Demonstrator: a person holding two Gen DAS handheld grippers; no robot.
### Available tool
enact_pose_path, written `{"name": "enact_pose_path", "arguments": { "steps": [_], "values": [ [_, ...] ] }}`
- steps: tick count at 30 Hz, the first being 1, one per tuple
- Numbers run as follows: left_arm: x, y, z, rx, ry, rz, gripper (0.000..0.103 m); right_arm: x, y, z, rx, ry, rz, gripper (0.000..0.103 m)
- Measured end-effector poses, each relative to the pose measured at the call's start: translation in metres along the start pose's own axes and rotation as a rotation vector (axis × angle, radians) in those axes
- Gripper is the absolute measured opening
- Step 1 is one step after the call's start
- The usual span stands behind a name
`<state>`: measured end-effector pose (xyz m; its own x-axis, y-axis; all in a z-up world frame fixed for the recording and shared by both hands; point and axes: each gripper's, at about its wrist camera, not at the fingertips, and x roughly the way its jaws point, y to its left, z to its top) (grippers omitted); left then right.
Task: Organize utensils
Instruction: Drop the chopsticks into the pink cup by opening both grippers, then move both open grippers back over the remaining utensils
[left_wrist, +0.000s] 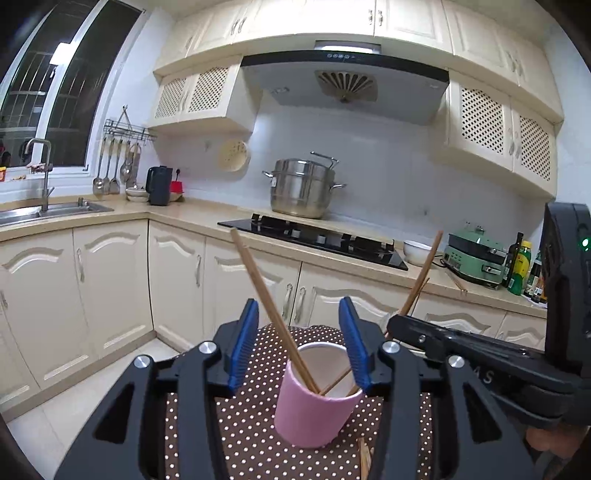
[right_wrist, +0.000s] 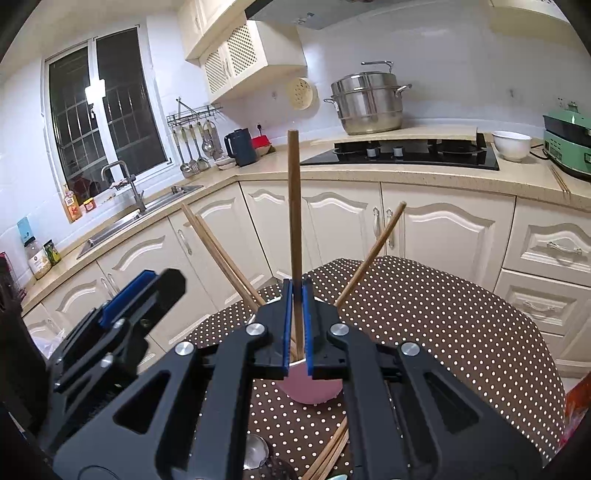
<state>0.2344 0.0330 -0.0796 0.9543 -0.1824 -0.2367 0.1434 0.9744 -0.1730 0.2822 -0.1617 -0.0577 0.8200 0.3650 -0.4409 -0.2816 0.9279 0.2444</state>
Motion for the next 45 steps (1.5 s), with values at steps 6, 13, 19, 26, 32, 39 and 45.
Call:
{"name": "enact_pose_path", "arguments": {
  "steps": [6, 13, 19, 26, 32, 39, 45],
  "values": [
    [-0.008, 0.007, 0.000, 0.002, 0.034, 0.011, 0.047, -0.009, 0.002, -0.005, 0.000, -0.024, -0.024, 0.050],
    [-0.018, 0.009, 0.000, 0.012, 0.100, 0.034, 0.056, -0.027, 0.002, -0.006, 0.009, -0.031, -0.028, 0.053],
    [-0.019, 0.012, -0.005, 0.037, 0.264, -0.007, 0.060, -0.049, -0.008, -0.013, 0.009, -0.016, -0.042, 0.055],
    [0.012, 0.023, -0.041, 0.023, 0.642, -0.025, 0.061, -0.056, -0.027, -0.039, -0.046, 0.127, -0.068, 0.058],
    [0.022, 0.023, -0.084, 0.033, 0.863, -0.032, 0.060, -0.043, -0.049, -0.072, -0.063, 0.330, -0.084, 0.058],
    [0.024, 0.010, -0.120, 0.089, 0.965, -0.027, 0.047, -0.029, -0.058, -0.099, -0.040, 0.512, -0.050, 0.058],
    [0.026, -0.001, -0.127, 0.159, 0.930, 0.036, 0.023, -0.019, -0.058, -0.110, -0.037, 0.628, -0.029, 0.058]
  ]
}}
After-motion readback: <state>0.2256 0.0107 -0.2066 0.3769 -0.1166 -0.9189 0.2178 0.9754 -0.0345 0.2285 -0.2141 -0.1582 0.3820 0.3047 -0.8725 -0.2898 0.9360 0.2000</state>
